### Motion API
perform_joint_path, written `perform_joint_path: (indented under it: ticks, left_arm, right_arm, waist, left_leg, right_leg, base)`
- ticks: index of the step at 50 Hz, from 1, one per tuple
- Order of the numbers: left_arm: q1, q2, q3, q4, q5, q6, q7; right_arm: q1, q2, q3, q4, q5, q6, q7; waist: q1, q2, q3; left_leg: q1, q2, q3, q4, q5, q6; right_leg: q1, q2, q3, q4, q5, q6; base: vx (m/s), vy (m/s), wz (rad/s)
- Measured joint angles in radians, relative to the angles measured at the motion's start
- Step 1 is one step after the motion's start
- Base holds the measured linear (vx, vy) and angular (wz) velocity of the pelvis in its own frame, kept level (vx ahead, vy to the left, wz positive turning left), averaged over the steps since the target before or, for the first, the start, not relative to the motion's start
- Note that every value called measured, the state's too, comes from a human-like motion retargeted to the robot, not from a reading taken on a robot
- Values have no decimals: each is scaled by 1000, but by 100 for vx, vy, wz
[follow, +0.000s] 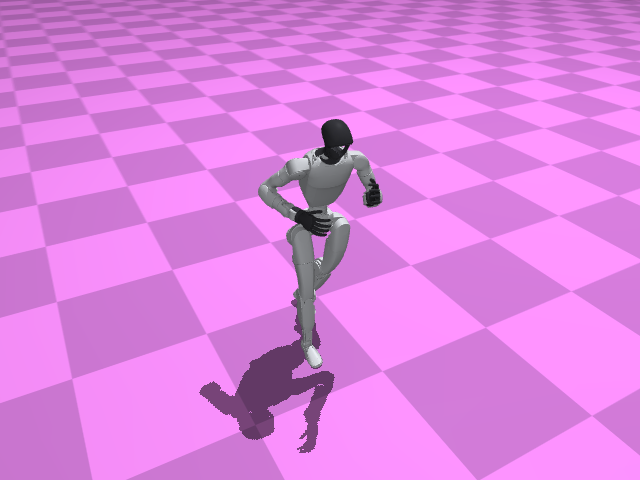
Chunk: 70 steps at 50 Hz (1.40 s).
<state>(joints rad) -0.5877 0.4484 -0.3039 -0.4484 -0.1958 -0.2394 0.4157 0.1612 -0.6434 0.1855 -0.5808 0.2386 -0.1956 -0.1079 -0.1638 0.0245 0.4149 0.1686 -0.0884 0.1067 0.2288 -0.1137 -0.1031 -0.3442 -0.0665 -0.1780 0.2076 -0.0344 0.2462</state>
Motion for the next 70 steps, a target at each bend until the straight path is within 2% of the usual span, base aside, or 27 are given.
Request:
perform_joint_path:
  ticks: [2,5,8,10,12,15,17,23,25,28,30,32,33,35,39,40,42,45,48,52,55,56,58,60,63,66,70]
  left_arm:
    - [151,-11,6,-38,-51,26,-37]
    - [244,-10,-1,-23,-35,50,-89]
    - [342,-22,25,23,-2,66,-87]
    - [412,-53,35,51,-15,69,-79]
    - [474,-75,64,54,-48,52,-71]
    - [582,-66,135,-10,-105,33,-59]
    - [633,-38,171,-63,-161,21,-66]
    - [616,86,194,-83,-216,16,-100]
    - [593,124,174,-65,-185,24,-101]
    - [518,170,120,-19,-167,50,-99]
    - [448,195,45,37,-130,45,-142]
    - [335,211,-37,94,-187,66,-168]
    - [253,218,-91,131,-231,84,-179]
    - [105,223,-201,201,-284,122,-213]
    - [-154,202,-346,299,-235,182,-324]
    - [-199,187,-362,312,-223,194,-348]
    - [-219,150,-363,317,-215,182,-364]
    - [-203,131,-362,302,-216,185,-361]
    - [-160,113,-358,286,-233,184,-350]
    - [-62,82,-338,268,-300,168,-303]
    - [78,44,-288,240,-313,143,-267]
    - [125,30,-260,230,-317,140,-255]
    - [218,1,-197,213,-319,142,-226]
    - [335,-38,-131,191,-254,141,-207]
    - [446,-58,-22,143,-221,116,-130]
    - [559,-43,101,59,-229,88,-82]
    - [711,14,220,-57,-275,55,-79]
  right_arm:
    - [79,10,22,35,-7,31,-1]
    - [94,46,20,91,-40,49,1]
    - [14,55,48,162,-35,20,-69]
    - [-102,44,81,203,-67,10,-121]
    - [-273,39,129,223,-133,19,-151]
    - [-479,61,170,175,-186,37,-160]
    - [-538,84,161,115,-192,37,-166]
    - [-473,119,114,44,-193,20,-150]
    - [-408,125,126,66,-204,22,-136]
    - [-341,140,173,142,-261,51,-132]
    - [-291,163,191,202,-296,49,-135]
    - [-263,181,219,264,-348,81,-153]
    - [-255,195,233,297,-375,105,-169]
    - [-216,208,275,347,-421,141,-217]
    - [-141,154,322,385,-456,143,-311]
    - [-121,136,316,388,-451,138,-324]
    - [-52,114,266,378,-433,119,-355]
    - [5,129,203,375,-372,117,-375]
    - [17,138,171,371,-335,130,-375]
    - [-14,124,168,377,-308,154,-330]
    - [-41,115,173,373,-254,141,-300]
    - [-60,110,172,370,-230,133,-289]
    - [-113,94,170,365,-177,113,-268]
    - [-156,69,150,344,-106,51,-262]
    - [-334,83,160,348,-24,21,-262]
    - [-569,143,179,334,-28,34,-271]
    - [-811,218,197,223,-79,44,-255]
  waist:
    - [-52,-8,-60]
    - [-46,-34,-51]
    - [15,21,-13]
    - [68,38,27]
    - [99,32,59]
    - [147,18,71]
    - [192,-14,43]
    - [288,-160,-63]
    - [309,-192,-89]
    - [338,-255,-67]
    - [381,-307,-47]
    - [409,-354,21]
    - [422,-386,72]
    - [423,-447,105]
    - [392,-488,105]
    - [380,-487,105]
    - [341,-474,105]
    - [296,-474,105]
    - [273,-466,105]
    - [247,-433,105]
    - [223,-401,105]
    - [223,-379,101]
    - [222,-324,80]
    - [206,-261,41]
    - [200,-190,36]
    - [247,-122,64]
    - [372,-75,58]
  left_leg:
    - [-15,-17,-12,123,115,-1]
    - [-152,-42,15,512,155,10]
    - [-347,49,65,943,7,9]
    - [-461,116,106,1137,-90,8]
    - [-564,169,128,1209,-158,37]
    - [-655,225,112,1111,-216,66]
    - [-675,257,124,926,-210,45]
    - [-494,272,251,-5,3,-51]
    - [-426,273,219,-170,35,-71]
    - [-361,290,149,-130,81,-30]
    - [-471,358,93,209,-5,-56]
    - [-516,374,8,366,-61,-45]
    - [-518,358,-33,394,-89,-19]
    - [-591,333,-117,461,-146,16]
    - [-823,298,-272,642,-220,2]
    - [-869,287,-304,672,-230,-3]
    - [-940,257,-332,765,-254,-41]
    - [-943,232,-338,762,-264,-32]
    - [-863,234,-296,686,-255,1]
    - [-669,236,-224,572,-204,23]
    - [-499,227,-177,573,-152,9]
    - [-462,235,-163,606,-118,9]
    - [-423,268,-134,708,-40,8]
    - [-436,294,-109,885,39,-53]
    - [-468,222,-129,1087,28,-72]
    - [-492,182,-117,1180,-95,-17]
    - [-550,215,-31,1066,-201,79]
  right_leg:
    - [73,21,71,-134,31,-2]
    - [138,0,105,-98,40,-61]
    - [80,28,116,195,-89,-213]
    - [-8,25,137,502,-244,-232]
    - [-18,11,155,635,-338,-228]
    - [84,17,162,615,-405,-278]
    - [153,1,150,566,-393,-258]
    - [441,-41,84,251,-194,-113]
    - [523,-24,57,209,-105,-99]
    - [589,-14,-8,300,10,-151]
    - [532,-39,-87,540,84,-134]
    - [475,-22,-128,718,106,-177]
    - [442,10,-119,777,71,-209]
    - [305,64,-137,879,-46,-260]
    - [41,-44,-415,976,-256,-341]
    - [-20,-63,-459,967,-296,-346]
    - [-154,-105,-460,955,-293,-265]
    - [-313,-102,-372,803,-275,-200]
    - [-377,-90,-285,566,-176,-141]
    - [-270,-69,-237,124,-8,-69]
    - [-141,-72,-193,-15,108,-27]
    - [-109,-59,-173,4,113,-44]
    - [-73,-21,-135,96,52,-104]
    - [-129,-31,-110,399,-114,-121]
    - [-118,-15,-42,604,-249,-168]
    - [-5,50,42,609,-345,-217]
    - [169,91,151,462,-332,-181]
  base:
    - [106,3,34]
    - [96,5,3]
    - [87,12,-61]
    - [81,18,-92]
    - [80,17,-59]
    - [83,13,-39]
    - [88,14,-10]
    - [99,18,31]
    - [105,21,35]
    - [99,15,54]
    - [93,8,60]
    - [78,0,121]
    - [68,-7,170]
    - [63,-11,189]
    - [60,-14,165]
    - [63,-16,152]
    - [68,-15,141]
    - [67,-22,85]
    - [68,-27,21]
    - [78,-30,-10]
    - [94,-30,-54]
    - [96,-29,-119]
    - [97,-25,-153]
    - [102,-14,-146]
    - [95,-9,-143]
    - [87,-7,-174]
    - [89,-2,-156]
